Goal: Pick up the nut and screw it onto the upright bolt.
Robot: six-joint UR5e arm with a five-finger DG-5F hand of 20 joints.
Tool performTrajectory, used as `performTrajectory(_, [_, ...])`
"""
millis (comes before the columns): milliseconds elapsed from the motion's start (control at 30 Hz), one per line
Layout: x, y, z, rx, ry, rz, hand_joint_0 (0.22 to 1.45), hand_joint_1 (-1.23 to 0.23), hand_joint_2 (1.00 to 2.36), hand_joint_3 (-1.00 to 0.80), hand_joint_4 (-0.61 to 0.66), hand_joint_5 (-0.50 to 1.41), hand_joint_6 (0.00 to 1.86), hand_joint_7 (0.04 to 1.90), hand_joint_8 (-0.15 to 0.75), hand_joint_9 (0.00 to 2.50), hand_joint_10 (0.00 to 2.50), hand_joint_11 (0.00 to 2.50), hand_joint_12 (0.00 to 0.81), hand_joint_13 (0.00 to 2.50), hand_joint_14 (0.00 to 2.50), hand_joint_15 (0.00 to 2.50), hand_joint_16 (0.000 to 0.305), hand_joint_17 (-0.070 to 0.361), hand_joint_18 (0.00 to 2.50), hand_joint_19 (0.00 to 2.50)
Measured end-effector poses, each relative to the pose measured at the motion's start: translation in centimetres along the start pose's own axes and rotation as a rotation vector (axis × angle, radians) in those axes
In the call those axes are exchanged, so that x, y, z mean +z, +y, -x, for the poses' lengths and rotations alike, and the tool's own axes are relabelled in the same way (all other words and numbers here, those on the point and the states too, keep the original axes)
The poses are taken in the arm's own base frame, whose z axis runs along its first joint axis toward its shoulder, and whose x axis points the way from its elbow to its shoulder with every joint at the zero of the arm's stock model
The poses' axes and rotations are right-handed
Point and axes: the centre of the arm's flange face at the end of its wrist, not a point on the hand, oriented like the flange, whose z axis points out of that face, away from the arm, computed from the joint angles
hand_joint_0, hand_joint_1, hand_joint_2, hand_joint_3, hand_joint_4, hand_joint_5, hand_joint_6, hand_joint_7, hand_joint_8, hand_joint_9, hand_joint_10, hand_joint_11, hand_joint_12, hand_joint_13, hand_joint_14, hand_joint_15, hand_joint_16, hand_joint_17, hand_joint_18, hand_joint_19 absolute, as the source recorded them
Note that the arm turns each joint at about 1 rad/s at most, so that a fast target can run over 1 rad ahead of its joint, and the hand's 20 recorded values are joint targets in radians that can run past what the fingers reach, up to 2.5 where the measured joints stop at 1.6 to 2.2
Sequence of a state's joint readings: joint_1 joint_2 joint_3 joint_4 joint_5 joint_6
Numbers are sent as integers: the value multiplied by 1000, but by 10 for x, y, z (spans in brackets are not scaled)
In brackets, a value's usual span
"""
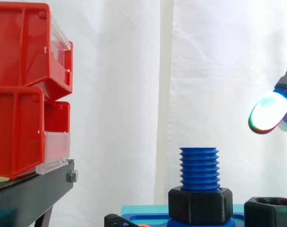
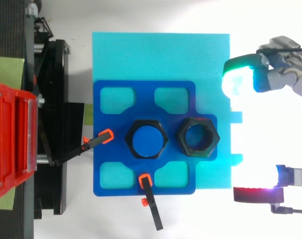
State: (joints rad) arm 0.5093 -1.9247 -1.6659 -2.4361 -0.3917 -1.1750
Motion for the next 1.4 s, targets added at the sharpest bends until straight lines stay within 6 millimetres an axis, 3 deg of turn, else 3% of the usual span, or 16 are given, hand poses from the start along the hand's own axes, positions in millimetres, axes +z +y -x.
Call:
performTrajectory(167, [0,-3,-10,-3,-1,-5,420,-745,1000,-500,238,-240,502,725,336,404,0,0,414,312,0,0,48,107,74,0])
performTrajectory(267, [0,-3,-13,-1,-1,-4,384,-868,1000,-500,231,-261,502,709,323,325,0,0,433,203,0,0,54,122,8,0])
performTrajectory(433, [-1,-2,-14,0,1,0,365,-943,1000,-500,217,-285,502,692,306,211,0,0,439,105,0,0,58,130,0,0])
performTrajectory(733, [-5,-1,-20,-39,9,5,364,-899,1000,-500,192,-300,502,699,292,74,0,0,431,0,0,0,58,131,0,0])
performTrajectory(967, [-6,-6,-37,-68,16,4,362,-875,1000,-500,195,-300,502,694,296,69,0,0,435,0,0,0,59,133,0,0])
performTrajectory(1400, [-8,-5,-44,-75,11,9,362,-866,1000,-500,221,-290,502,700,317,118,0,0,444,34,0,0,60,135,0,0])
